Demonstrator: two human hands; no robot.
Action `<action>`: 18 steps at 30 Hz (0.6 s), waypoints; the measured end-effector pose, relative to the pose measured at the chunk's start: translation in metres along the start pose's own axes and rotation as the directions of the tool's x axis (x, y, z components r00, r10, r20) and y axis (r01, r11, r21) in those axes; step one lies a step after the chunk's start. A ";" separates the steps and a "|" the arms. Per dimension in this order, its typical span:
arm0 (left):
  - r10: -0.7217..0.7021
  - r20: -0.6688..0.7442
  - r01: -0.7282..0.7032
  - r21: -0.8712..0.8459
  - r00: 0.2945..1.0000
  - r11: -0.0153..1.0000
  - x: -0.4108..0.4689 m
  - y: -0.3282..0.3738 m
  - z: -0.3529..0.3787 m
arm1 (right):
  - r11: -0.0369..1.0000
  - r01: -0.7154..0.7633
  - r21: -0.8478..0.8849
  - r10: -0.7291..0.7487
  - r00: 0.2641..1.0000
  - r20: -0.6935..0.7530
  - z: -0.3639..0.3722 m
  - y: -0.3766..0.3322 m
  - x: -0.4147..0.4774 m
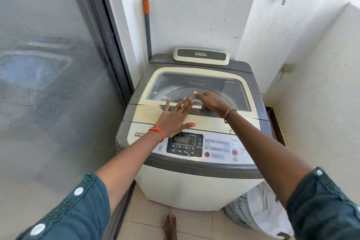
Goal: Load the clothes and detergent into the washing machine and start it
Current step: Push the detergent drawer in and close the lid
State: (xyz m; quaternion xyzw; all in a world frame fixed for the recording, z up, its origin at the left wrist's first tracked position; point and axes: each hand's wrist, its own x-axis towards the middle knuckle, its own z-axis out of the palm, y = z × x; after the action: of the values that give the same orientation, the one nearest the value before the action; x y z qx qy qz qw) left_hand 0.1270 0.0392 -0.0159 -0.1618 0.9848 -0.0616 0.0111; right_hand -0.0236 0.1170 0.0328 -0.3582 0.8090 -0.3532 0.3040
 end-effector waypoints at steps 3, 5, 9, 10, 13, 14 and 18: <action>-0.012 0.031 0.013 -0.054 0.999 0.998 0.001 -0.002 0.004 | 1.000 0.006 -0.017 -0.006 1.000 -0.015 0.005 0.006 0.002; -0.014 0.043 0.017 -0.081 0.999 0.997 0.003 -0.002 0.006 | 0.999 0.020 -0.048 -0.021 0.999 -0.031 0.008 0.008 0.001; -0.025 0.046 0.031 -0.136 0.999 0.990 0.007 -0.002 0.013 | 0.989 0.114 -0.093 -0.121 0.990 -0.074 0.011 0.018 -0.011; -0.028 0.040 0.034 -0.145 0.999 0.989 0.007 -0.001 0.015 | 0.981 0.151 -0.122 -0.161 0.984 -0.076 0.012 0.022 -0.017; -0.037 0.028 0.042 -0.185 0.999 0.982 0.009 -0.001 0.020 | 0.930 0.264 -0.256 -0.287 0.956 -0.056 0.012 0.046 -0.030; -0.040 0.033 0.046 -0.198 0.999 0.979 0.009 -0.001 0.021 | 0.896 0.288 -0.336 -0.319 0.947 -0.038 0.011 0.057 -0.032; -0.051 0.085 0.069 -0.223 0.995 0.972 0.009 0.001 0.015 | 0.747 0.326 -0.579 -0.380 0.924 0.030 0.007 0.085 -0.036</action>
State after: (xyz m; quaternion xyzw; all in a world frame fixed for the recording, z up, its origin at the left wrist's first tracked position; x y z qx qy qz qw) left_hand 0.1184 0.0351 -0.0305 -0.1942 0.9789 0.0566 0.0294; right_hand -0.0293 0.1847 -0.0293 -0.5631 0.8075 -0.1599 0.0730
